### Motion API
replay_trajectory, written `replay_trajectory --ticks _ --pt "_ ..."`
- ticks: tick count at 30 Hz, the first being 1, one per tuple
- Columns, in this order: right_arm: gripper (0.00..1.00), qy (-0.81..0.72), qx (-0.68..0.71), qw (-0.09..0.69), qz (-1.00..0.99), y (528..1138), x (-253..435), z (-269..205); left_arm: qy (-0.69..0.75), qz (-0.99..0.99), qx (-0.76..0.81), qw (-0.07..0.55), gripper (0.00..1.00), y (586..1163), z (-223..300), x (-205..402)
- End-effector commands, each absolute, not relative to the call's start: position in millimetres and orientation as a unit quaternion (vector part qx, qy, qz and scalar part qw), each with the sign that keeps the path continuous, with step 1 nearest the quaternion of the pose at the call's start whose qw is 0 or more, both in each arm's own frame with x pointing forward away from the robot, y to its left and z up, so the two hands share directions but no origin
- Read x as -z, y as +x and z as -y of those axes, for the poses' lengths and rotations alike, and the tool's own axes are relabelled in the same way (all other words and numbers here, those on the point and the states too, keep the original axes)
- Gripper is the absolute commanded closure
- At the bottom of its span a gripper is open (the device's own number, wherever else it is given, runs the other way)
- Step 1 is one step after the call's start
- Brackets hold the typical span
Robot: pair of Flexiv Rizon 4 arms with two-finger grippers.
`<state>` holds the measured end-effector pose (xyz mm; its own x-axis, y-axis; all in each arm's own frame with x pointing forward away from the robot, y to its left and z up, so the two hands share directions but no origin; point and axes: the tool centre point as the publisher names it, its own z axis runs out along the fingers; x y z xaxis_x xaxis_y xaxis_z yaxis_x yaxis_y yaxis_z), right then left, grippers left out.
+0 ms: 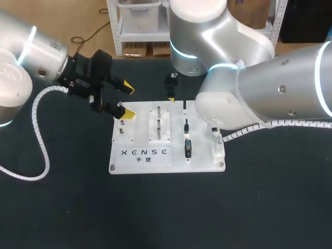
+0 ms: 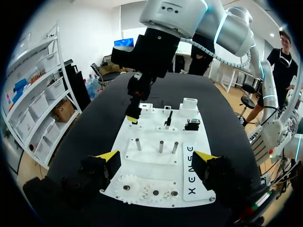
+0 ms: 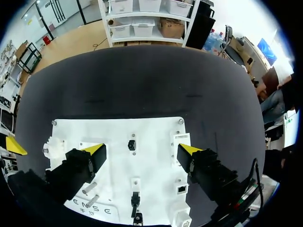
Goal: Insert the USB connector, Ethernet cable, and multi-pin plug into their matching sockets one by one.
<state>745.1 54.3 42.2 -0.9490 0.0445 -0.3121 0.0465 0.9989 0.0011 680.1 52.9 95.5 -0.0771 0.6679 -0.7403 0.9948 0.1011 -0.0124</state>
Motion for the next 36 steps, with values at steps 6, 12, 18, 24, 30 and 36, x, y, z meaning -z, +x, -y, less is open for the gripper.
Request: replay_trajectory --ticks 6,12,18,24,30,36 --pt "0.0 0.024 0.018 0.112 -0.993 745.8 -33.1 -59.6 0.611 -0.679 0.276 0.299 0.0 680.6 -53.3 -94.0" --pt "0.0 0.015 0.019 0.103 -0.994 746.8 -29.7 -65.8 0.611 -0.679 0.276 0.299 0.0 680.6 -53.3 -94.0" --pt "0.0 0.012 0.014 0.088 -0.996 746.2 -28.1 -65.6 0.611 -0.679 0.276 0.299 0.0 680.6 -53.3 -94.0" --pt "0.0 0.018 0.003 0.077 -0.997 746.2 -27.7 -62.2 0.611 -0.679 0.276 0.299 0.0 680.6 -53.3 -94.0" --pt "0.0 0.018 -0.004 0.074 -0.997 742.6 -25.8 -62.7 0.611 -0.679 0.276 0.299 0.0 680.6 -53.3 -94.0" --pt "0.0 0.008 -0.014 0.073 -0.997 740.8 -24.1 -63.7 0.611 -0.679 0.276 0.299 0.0 680.6 -53.3 -94.0"
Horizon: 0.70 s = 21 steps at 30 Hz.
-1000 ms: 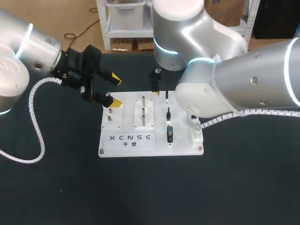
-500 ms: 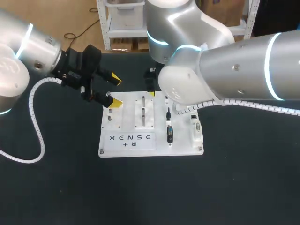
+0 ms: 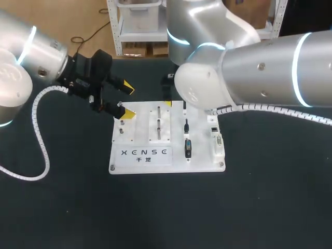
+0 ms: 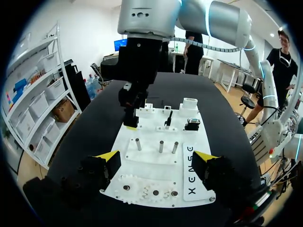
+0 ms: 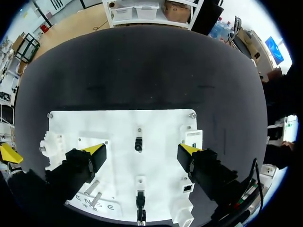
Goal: Insert the USB connector, Ethernet cable, and multi-pin plug into their matching sockets one by one.
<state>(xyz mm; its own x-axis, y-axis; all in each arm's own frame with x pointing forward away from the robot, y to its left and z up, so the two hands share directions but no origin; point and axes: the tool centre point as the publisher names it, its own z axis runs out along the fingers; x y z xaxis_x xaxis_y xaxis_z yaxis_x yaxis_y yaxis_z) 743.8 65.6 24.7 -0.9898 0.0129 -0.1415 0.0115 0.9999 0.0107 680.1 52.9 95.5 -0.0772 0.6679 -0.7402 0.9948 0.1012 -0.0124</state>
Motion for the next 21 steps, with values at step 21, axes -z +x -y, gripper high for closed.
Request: replay_trajectory --ticks 21 --pt "0.18 -0.005 -0.004 0.07 -0.998 742.0 -17.7 -54.0 0.611 -0.679 0.276 0.299 0.0 680.6 -53.3 -94.0"
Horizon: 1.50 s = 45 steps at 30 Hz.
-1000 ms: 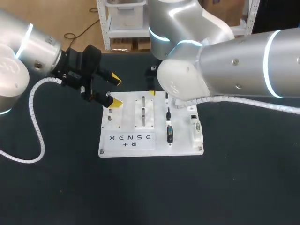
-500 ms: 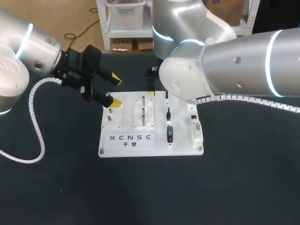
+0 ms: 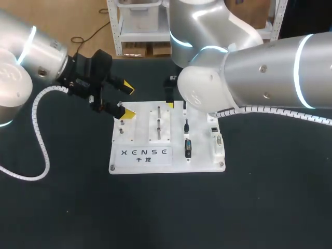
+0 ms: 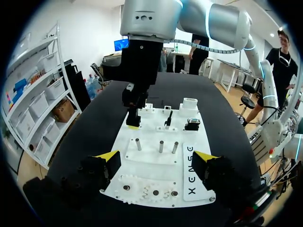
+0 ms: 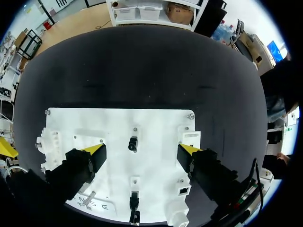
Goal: Insert the USB connector, Ethernet cable, and multi-pin plug into their matching sockets one by one.
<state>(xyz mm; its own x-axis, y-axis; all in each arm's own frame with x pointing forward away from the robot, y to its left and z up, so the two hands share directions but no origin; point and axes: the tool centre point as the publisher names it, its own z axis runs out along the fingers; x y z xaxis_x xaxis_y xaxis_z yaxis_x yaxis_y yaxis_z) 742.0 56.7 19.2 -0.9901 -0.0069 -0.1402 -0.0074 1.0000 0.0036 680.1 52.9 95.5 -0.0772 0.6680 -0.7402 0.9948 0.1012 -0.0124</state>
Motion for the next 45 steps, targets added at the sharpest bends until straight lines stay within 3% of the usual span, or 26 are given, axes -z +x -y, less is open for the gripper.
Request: replay_trajectory --ticks 1,4,7,16,21,29,33,45 --pt "0.26 -0.007 -0.003 0.069 -0.998 742.0 -17.3 -53.9 0.611 -0.679 0.276 0.299 0.0 680.6 -53.3 -94.0" --pt "0.35 -0.008 0.0 0.067 -0.998 741.4 -14.0 -54.7 0.611 -0.679 0.276 0.299 0.0 680.6 -53.3 -94.0" --pt "0.5 -0.008 0.001 0.067 -0.998 741.8 -12.1 -57.3 0.611 -0.679 0.276 0.299 0.0 680.6 -53.3 -94.0" --pt "0.62 -0.021 0.005 0.073 -0.997 744.2 -11.9 -65.8 0.611 -0.679 0.276 0.299 0.0 680.6 -53.3 -94.0" --pt "0.78 -0.024 0.003 0.074 -0.997 744.5 -13.2 -69.2 0.611 -0.679 0.276 0.299 0.0 680.6 -53.3 -94.0" --pt "0.88 -0.025 0.002 0.079 -0.997 744.7 -13.9 -66.9 0.611 -0.679 0.276 0.299 0.0 680.6 -53.3 -94.0" --pt "1.0 -0.025 0.001 0.081 -0.996 744.8 -14.9 -65.7 0.611 -0.679 0.276 0.299 0.0 680.6 -53.3 -94.0" --pt "1.0 -0.035 -0.007 0.123 -0.992 739.8 -38.7 -62.8 0.611 -0.679 0.276 0.299 0.0 680.6 -53.3 -94.0"
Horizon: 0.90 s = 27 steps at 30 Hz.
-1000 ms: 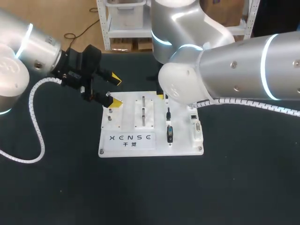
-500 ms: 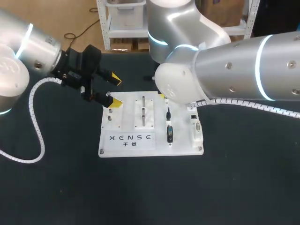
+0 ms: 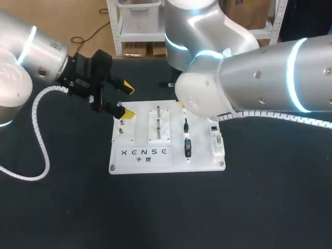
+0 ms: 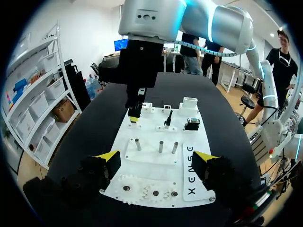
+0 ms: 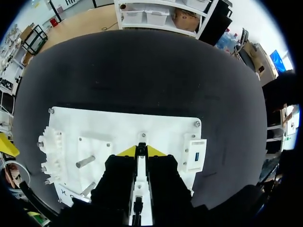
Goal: Insert the USB connector, Ethernet cable, and multi-pin plug into their matching sockets one by one.
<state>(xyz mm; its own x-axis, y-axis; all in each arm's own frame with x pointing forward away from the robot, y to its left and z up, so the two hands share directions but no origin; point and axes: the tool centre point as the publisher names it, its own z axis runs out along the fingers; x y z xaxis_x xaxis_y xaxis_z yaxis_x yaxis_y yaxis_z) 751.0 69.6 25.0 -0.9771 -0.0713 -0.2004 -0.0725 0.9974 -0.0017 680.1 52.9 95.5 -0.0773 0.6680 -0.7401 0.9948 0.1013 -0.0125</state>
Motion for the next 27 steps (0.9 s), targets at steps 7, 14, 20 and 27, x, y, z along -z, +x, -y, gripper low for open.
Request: replay_trajectory --ticks 7,14,20,27 --pt "1.0 -0.027 -0.008 0.145 -0.989 733.3 -52.2 -49.3 0.611 -0.679 0.276 0.299 0.0 680.6 -53.3 -94.0" --pt "1.0 -0.014 0.001 0.159 -0.987 724.5 -54.5 -21.6 0.611 -0.679 0.276 0.299 0.0 680.6 -53.3 -94.0" --pt "1.0 -0.009 0.013 0.16 -0.987 720.6 -51.8 -1.5 0.611 -0.679 0.276 0.299 0.0 680.6 -53.3 -94.0" --pt "1.0 0.0 0.02 0.155 -0.988 717.7 -50.4 9.0 0.611 -0.679 0.276 0.299 0.0 680.6 -53.3 -94.0"
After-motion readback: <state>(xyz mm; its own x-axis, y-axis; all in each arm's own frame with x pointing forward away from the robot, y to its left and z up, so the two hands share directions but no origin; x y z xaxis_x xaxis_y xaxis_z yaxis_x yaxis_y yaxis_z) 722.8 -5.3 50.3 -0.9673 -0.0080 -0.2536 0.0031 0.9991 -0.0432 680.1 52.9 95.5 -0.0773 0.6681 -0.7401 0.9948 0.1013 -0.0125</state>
